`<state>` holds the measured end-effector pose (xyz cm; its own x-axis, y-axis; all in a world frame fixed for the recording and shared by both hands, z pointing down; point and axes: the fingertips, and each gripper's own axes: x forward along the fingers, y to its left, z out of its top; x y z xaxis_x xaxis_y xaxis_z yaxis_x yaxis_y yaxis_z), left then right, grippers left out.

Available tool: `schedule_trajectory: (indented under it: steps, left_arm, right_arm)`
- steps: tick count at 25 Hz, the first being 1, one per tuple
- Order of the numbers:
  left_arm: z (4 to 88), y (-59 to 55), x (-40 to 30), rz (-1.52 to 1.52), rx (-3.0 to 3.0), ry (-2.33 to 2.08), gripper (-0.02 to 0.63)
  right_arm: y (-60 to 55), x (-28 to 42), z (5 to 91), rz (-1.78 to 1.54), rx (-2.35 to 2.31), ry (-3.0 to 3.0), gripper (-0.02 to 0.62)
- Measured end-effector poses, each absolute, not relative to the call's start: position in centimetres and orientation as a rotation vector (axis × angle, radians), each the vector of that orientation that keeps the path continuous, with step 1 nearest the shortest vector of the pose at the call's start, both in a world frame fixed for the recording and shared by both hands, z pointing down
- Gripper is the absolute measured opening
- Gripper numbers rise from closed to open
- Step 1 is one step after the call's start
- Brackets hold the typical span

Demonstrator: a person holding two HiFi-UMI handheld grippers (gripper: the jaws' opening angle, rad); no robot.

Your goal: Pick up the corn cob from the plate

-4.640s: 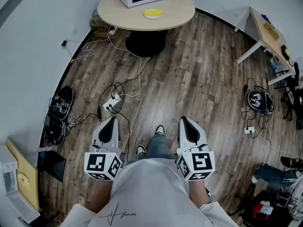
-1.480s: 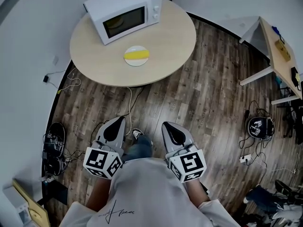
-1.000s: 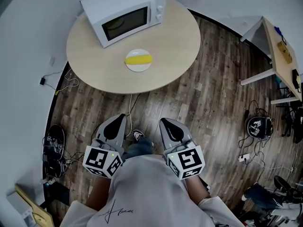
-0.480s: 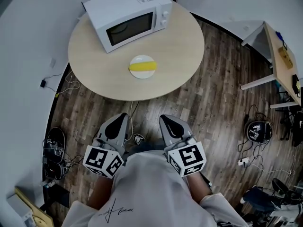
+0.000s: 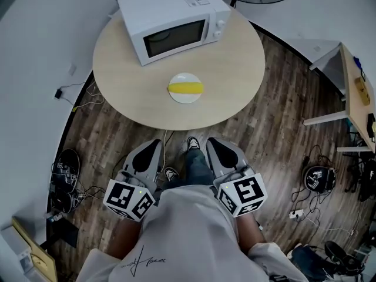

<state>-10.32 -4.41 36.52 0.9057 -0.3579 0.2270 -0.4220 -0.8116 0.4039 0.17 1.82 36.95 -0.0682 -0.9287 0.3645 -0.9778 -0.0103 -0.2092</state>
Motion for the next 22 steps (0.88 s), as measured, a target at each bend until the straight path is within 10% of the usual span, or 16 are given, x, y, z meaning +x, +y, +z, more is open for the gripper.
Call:
schedule_trajectory:
  steps: [22]
  left_arm:
    - [36.1,-13.9,0.0,0.251,2.632,-0.838,-0.009]
  right_arm:
    - [-9.2,12.0,36.3,0.558,1.872,-2.323,0.011]
